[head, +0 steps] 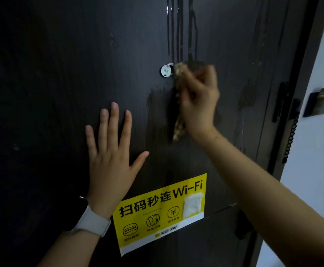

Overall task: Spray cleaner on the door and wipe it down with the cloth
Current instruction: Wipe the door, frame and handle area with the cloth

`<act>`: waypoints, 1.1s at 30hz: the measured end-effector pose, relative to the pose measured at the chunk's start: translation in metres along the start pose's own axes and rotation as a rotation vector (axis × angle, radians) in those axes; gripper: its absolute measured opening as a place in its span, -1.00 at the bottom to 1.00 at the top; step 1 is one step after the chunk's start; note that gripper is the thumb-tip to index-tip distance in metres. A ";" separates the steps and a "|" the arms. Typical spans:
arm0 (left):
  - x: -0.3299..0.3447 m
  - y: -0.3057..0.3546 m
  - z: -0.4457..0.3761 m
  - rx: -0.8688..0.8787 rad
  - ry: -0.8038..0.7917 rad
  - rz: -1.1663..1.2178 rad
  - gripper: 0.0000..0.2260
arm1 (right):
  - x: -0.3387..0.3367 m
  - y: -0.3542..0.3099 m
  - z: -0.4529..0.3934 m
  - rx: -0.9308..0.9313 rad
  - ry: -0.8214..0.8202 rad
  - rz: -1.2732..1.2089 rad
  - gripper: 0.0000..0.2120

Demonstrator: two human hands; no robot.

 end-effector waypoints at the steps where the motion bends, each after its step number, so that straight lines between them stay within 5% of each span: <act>1: 0.000 0.000 0.000 0.002 0.003 0.004 -0.21 | 0.000 -0.006 0.014 -0.080 -0.073 -0.004 -0.74; 4: -0.001 0.000 0.000 0.005 0.004 0.008 -0.18 | -0.013 0.002 0.030 -0.270 -0.245 0.047 -0.75; 8: 0.000 0.000 -0.001 -0.002 -0.001 0.019 -0.17 | -0.014 0.009 0.006 -0.081 -0.111 0.031 -0.76; 16: 0.000 -0.001 0.000 0.001 0.003 -0.012 -0.22 | 0.013 -0.042 -0.008 -0.173 -0.079 -0.035 -0.79; 28: -0.007 0.002 -0.001 -0.022 -0.010 0.033 -0.20 | -0.010 0.003 0.006 -0.098 -0.115 0.015 -0.77; 33: -0.026 -0.002 -0.020 0.018 0.125 0.085 -0.36 | -0.012 0.007 -0.016 0.008 -0.034 -0.052 -0.79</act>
Point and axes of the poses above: each hand's wrist, its own z-axis away from the middle knuckle, its own x-axis out of the palm, y = z × x, the point moved 1 cm from there along -z, towards the middle knuckle, and after that the axes turned 10 degrees about x, right-handed, at the moved point
